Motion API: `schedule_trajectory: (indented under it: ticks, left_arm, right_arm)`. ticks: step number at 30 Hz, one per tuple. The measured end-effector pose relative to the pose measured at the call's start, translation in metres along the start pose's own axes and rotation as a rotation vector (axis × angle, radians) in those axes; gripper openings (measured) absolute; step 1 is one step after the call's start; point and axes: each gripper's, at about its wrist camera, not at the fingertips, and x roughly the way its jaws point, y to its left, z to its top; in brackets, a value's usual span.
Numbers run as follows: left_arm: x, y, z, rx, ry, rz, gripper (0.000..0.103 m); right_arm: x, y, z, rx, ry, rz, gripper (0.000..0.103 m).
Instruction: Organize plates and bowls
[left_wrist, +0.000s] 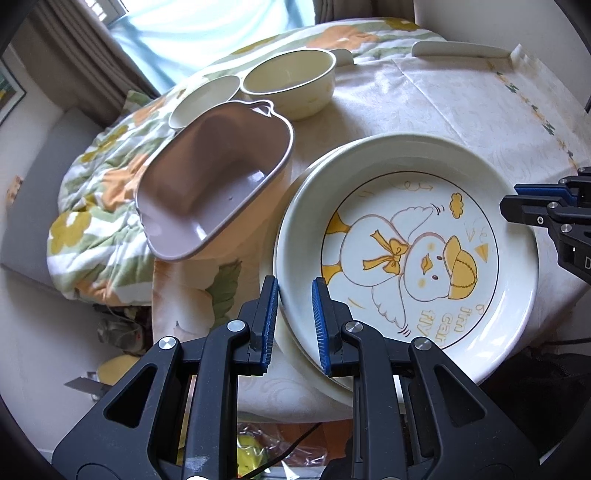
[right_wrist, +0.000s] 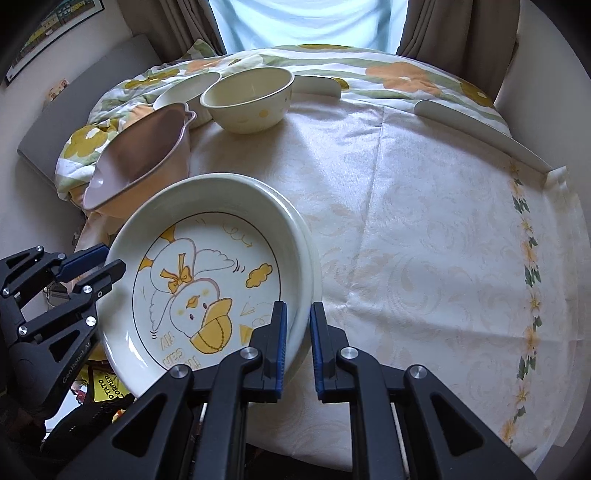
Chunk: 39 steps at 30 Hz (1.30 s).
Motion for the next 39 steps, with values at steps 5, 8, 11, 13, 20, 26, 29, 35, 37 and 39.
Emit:
schedule_trajectory:
  ticks: [5,8,11,13,20,26,29,35,37,39]
  left_arm:
    - [-0.001,0.002,-0.001,0.001,-0.001,-0.01,0.017]
    - [-0.005,0.01,0.002,-0.013,0.009,-0.037,0.017]
    - [-0.024,0.03,0.01,-0.058,-0.024,-0.055,0.017]
    - [-0.04,0.048,0.016,-0.105,-0.06,-0.068,0.017]
    - [-0.075,0.127,0.028,-0.331,-0.212,-0.108,0.103]
    - [-0.04,0.171,0.026,-0.526,-0.1,-0.214,0.102]
    - [-0.017,0.181,0.018,-0.607,-0.054,-0.246,0.102]
    - [0.032,0.186,0.011,-0.731,0.039,-0.271,0.102]
    - [0.045,0.186,0.012,-0.75,0.062,-0.267,0.098]
    - [0.059,0.186,0.013,-0.777,0.085,-0.277,0.089]
  right_arm:
    - [0.001,0.0,0.0,0.004,-0.004,-0.005,0.011]
    - [-0.005,-0.003,0.002,0.025,-0.013,0.014,0.011]
    - [-0.027,-0.007,0.014,0.056,-0.053,0.062,0.011]
    - [-0.044,-0.006,0.026,0.057,-0.086,0.099,0.011]
    - [-0.082,0.013,0.071,0.051,-0.212,0.201,0.103]
    - [-0.074,0.032,0.109,-0.029,-0.166,0.179,0.103]
    - [-0.053,0.04,0.126,-0.078,-0.123,0.167,0.103]
    - [0.016,0.054,0.152,-0.146,0.021,0.26,0.103]
    - [0.038,0.06,0.157,-0.171,0.059,0.307,0.098]
    - [0.056,0.067,0.16,-0.204,0.094,0.321,0.087]
